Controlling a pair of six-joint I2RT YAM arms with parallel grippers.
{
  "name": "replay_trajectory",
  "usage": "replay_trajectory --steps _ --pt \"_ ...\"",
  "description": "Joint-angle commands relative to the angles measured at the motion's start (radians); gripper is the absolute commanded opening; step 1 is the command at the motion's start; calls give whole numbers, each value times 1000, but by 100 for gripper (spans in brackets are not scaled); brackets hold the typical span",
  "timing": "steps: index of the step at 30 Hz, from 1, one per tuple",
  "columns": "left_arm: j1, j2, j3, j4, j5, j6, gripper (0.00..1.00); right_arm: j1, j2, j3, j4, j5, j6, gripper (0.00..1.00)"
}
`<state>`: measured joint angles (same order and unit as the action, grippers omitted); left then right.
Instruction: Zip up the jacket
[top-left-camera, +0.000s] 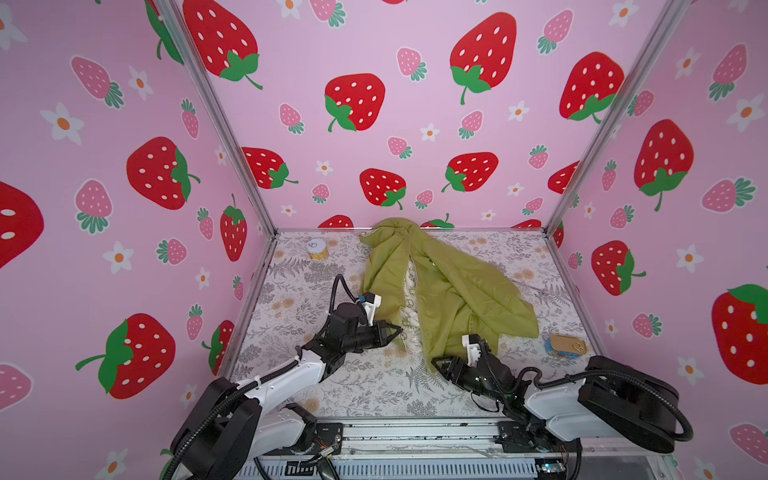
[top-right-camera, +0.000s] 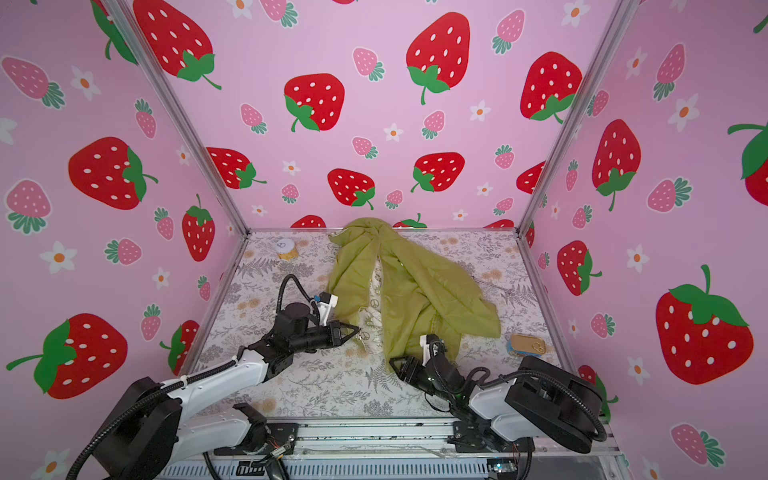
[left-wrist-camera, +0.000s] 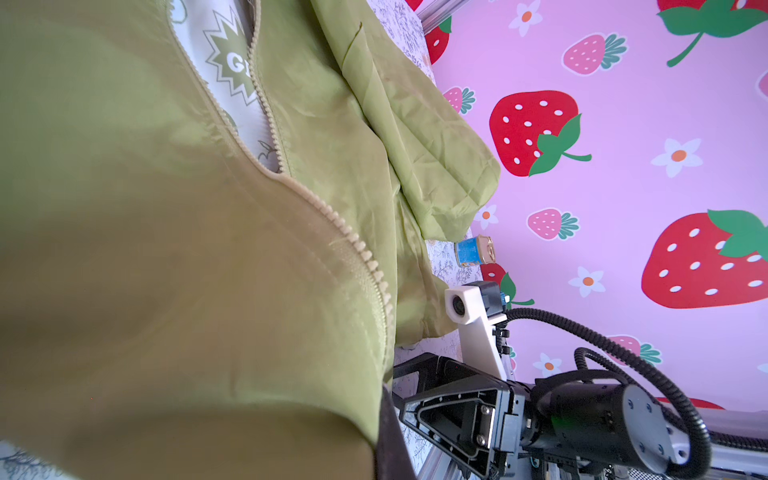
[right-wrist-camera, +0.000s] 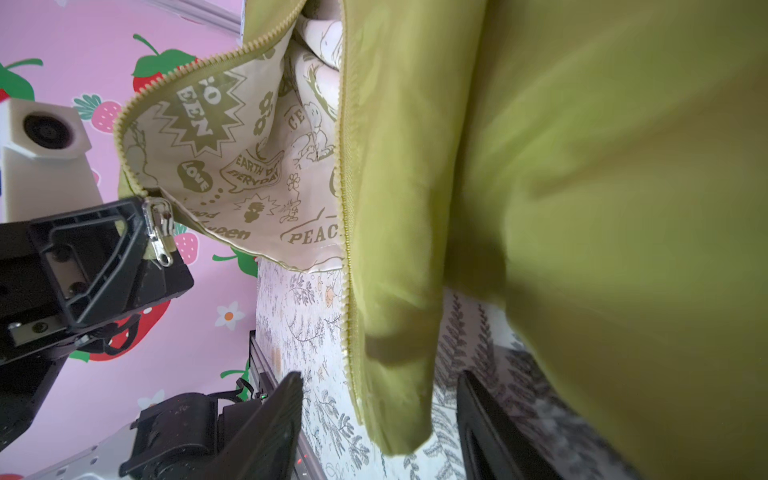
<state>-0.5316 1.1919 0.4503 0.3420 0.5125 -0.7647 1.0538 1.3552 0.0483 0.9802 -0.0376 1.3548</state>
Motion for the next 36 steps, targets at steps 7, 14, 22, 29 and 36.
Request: replay_trajectory --steps 7,14,22,29,36 --pt "-8 12 5 32 -10 -3 0 -42 74 56 47 -147 -95 58" --pt "-8 14 5 32 -11 -3 0 -73 113 63 73 -193 -115 50" --pt "-8 15 2 32 -11 -3 0 -80 137 81 101 -231 -134 39" --pt "-10 23 4 34 -11 -5 0 -84 172 87 151 -251 -120 33" --pt "-10 23 4 33 -11 -5 0 -90 176 82 156 -242 -108 32"
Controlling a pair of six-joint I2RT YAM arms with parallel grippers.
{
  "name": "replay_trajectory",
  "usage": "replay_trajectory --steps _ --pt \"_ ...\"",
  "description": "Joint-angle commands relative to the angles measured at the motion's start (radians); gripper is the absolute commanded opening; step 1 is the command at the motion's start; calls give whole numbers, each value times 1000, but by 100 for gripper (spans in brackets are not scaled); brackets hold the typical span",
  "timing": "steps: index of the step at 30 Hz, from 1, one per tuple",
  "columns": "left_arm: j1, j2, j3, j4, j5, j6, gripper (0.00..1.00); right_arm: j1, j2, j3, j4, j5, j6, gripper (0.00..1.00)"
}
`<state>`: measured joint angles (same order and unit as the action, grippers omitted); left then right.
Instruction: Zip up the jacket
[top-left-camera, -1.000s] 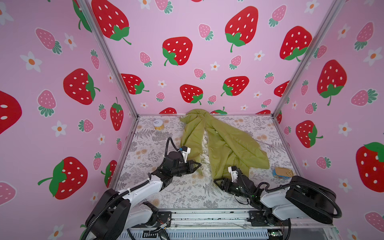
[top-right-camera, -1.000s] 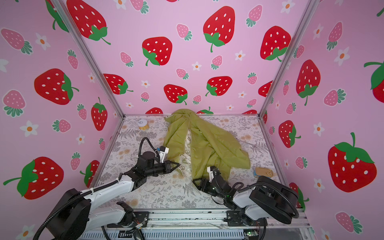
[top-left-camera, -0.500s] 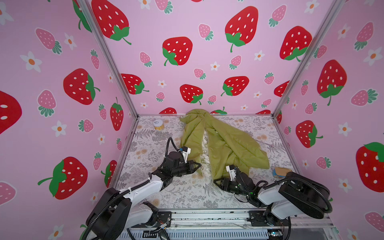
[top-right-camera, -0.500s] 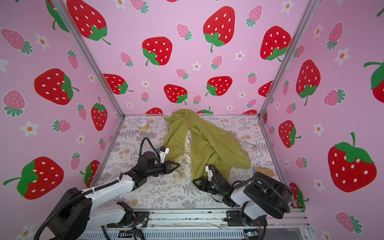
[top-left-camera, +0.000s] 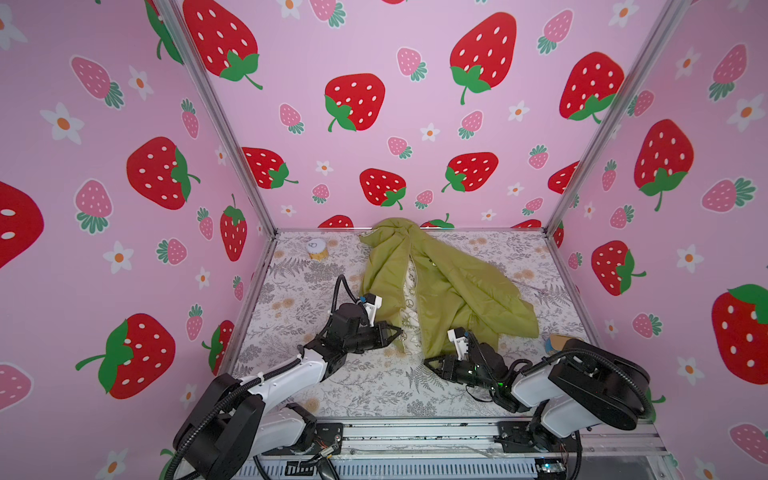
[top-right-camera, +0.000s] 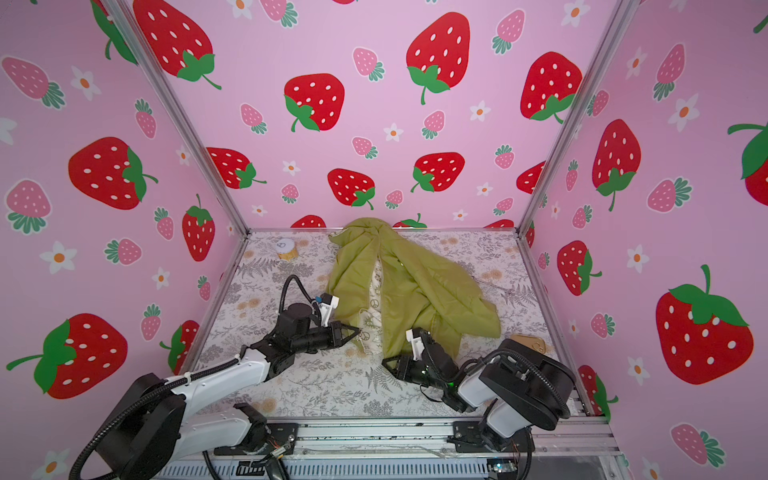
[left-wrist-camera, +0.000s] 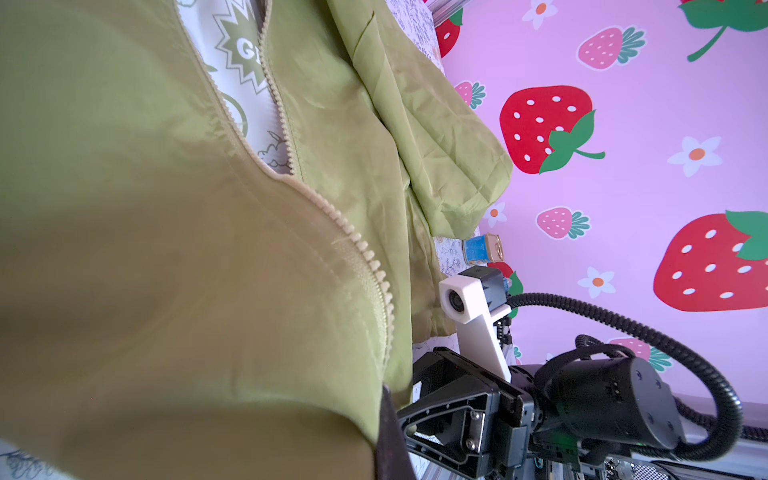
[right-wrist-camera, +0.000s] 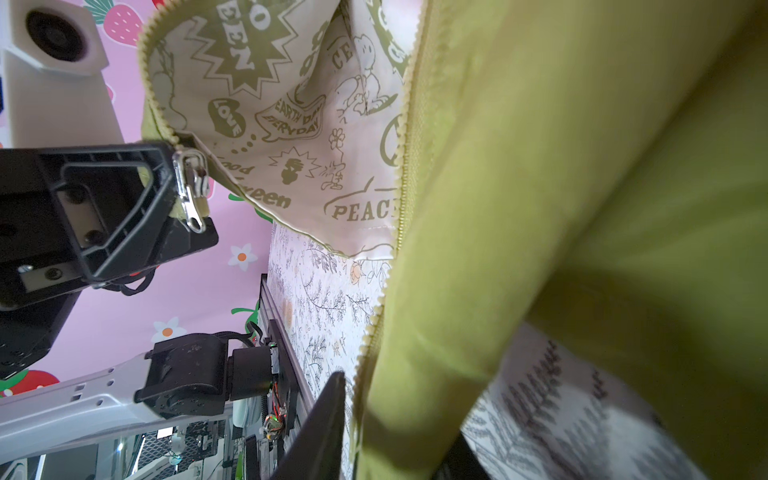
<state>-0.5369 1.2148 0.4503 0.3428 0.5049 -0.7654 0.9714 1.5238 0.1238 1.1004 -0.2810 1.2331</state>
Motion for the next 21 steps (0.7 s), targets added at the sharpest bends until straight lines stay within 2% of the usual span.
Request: replay_trajectory --steps 1,10,21 --pt "-4 0 3 32 -3 -4 0 -9 7 3 38 4 15 33" --pt "-4 7 10 31 -1 -3 0 -22 -5 -18 36 5 23 38" --pt "-6 9 10 33 -3 -5 0 -22 -6 -13 45 -14 14 24"
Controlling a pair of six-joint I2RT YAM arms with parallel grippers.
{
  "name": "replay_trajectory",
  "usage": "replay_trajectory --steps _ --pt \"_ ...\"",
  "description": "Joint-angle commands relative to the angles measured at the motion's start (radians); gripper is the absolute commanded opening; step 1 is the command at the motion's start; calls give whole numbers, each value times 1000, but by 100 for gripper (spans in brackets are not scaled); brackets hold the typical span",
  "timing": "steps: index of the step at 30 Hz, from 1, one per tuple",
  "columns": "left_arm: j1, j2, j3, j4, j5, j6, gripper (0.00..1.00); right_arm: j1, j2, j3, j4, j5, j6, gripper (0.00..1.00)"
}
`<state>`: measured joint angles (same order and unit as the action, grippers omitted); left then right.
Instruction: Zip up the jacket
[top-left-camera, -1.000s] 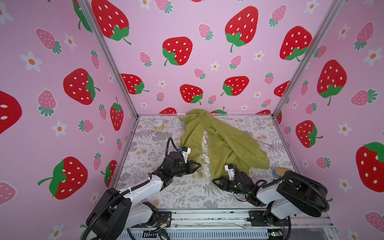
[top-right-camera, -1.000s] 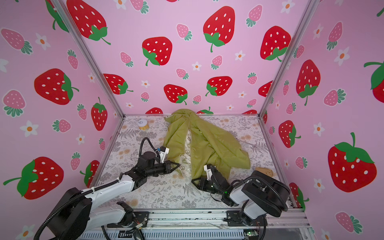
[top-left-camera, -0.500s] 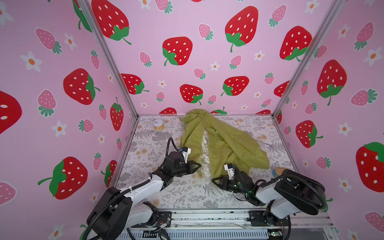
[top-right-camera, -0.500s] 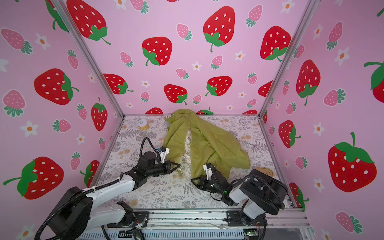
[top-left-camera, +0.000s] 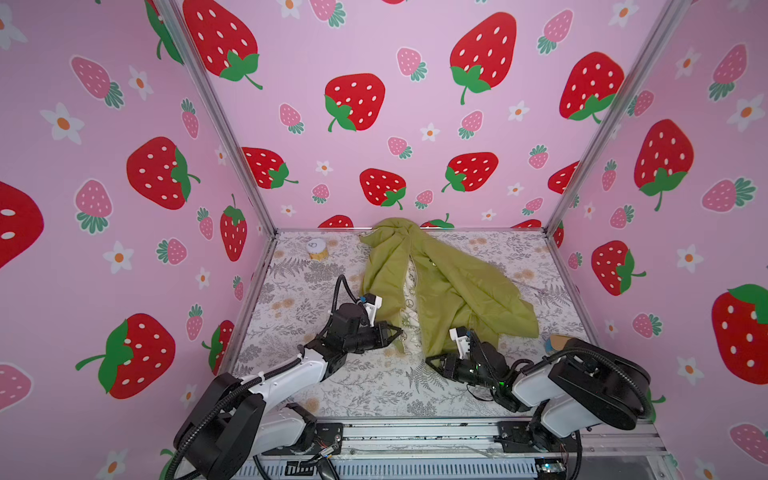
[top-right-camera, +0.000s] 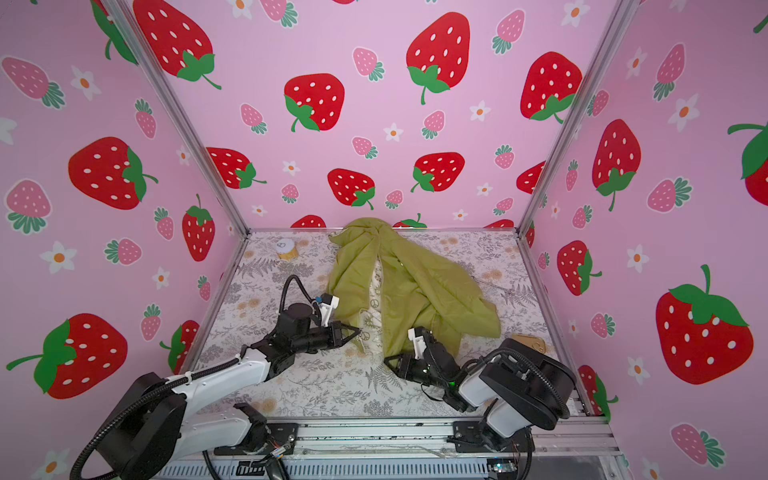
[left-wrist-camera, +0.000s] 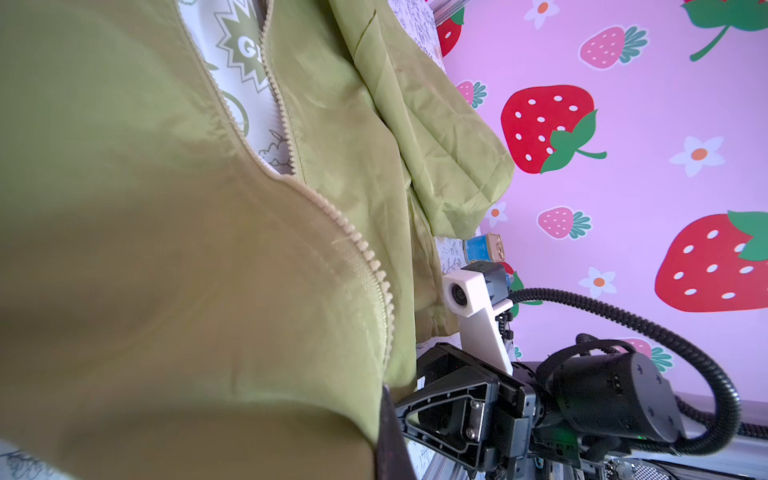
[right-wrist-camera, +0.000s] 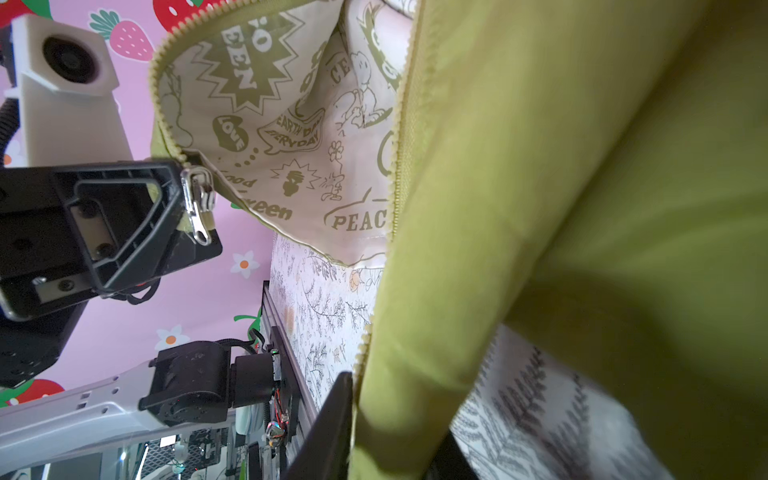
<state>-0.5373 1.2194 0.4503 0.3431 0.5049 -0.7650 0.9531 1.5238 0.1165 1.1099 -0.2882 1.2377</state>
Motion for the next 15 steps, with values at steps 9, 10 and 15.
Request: replay_trajectory --steps 9,10,15 --pt "-5 -4 16 33 -2 -4 0 -15 -45 20 18 -41 -11 2" --pt "-5 -6 20 34 0 -1 0 -20 -56 30 8 -49 -19 0" --pt "-6 -10 40 56 27 26 0 -60 -109 112 -128 -73 -86 0"
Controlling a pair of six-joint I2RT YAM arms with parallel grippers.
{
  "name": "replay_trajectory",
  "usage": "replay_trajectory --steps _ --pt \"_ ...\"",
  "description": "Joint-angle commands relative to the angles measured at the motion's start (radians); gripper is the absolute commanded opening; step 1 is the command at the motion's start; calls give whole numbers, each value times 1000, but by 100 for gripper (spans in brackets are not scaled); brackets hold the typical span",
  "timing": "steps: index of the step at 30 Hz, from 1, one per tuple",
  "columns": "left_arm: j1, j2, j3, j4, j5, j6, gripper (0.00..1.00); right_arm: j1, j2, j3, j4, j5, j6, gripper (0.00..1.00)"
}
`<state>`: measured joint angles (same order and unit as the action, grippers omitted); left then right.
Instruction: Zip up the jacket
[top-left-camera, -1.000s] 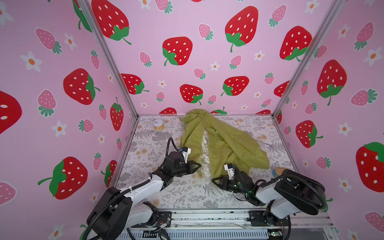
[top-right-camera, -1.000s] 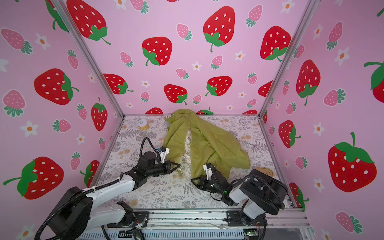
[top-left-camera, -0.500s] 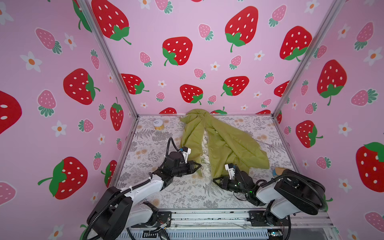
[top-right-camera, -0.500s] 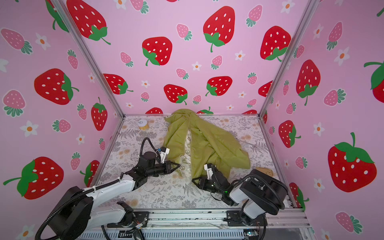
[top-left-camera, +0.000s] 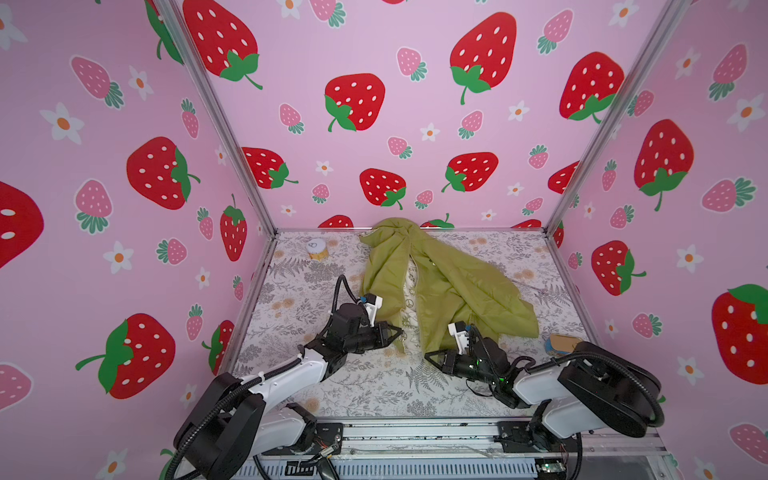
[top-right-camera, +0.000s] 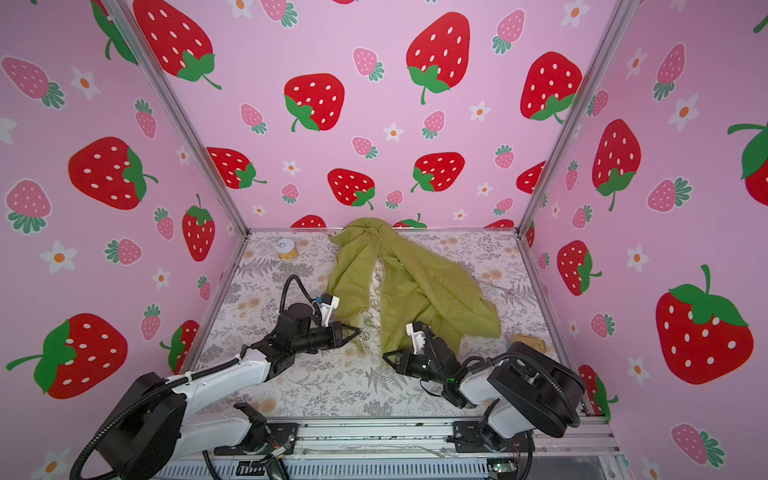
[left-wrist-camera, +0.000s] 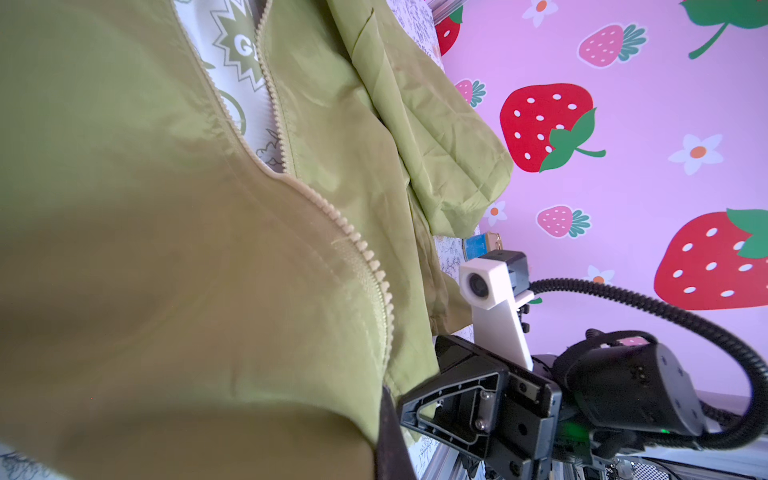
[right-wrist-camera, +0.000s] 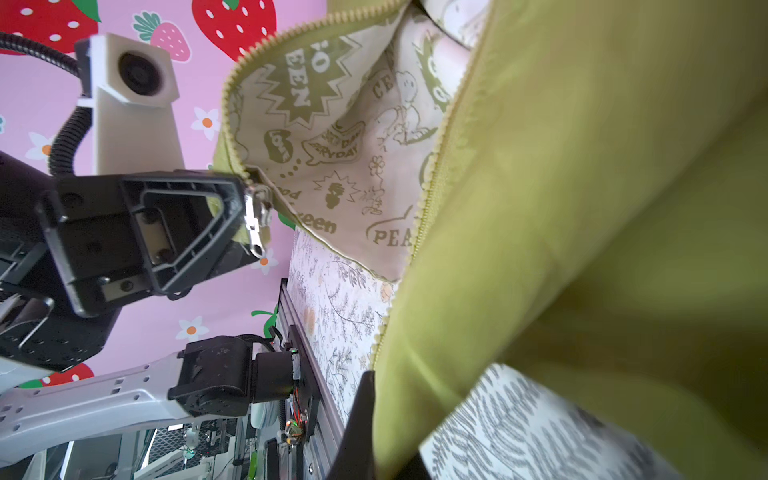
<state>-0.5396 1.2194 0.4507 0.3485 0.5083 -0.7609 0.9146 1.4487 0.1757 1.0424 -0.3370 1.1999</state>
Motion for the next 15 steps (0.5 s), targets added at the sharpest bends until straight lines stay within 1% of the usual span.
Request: replay_trajectory --steps 1,6,8,15 --pt "-4 -9 42 65 36 29 0 -34 -43 71 -83 -31 -64 0" --pt "-1 5 52 178 99 36 0 -95 -79 166 -143 -55 -125 0" --pt "1 20 65 241 128 16 0 -116 -86 201 -142 -52 -135 0" --pt "4 126 147 510 257 -125 0 -163 -98 294 -70 -52 -142 0"
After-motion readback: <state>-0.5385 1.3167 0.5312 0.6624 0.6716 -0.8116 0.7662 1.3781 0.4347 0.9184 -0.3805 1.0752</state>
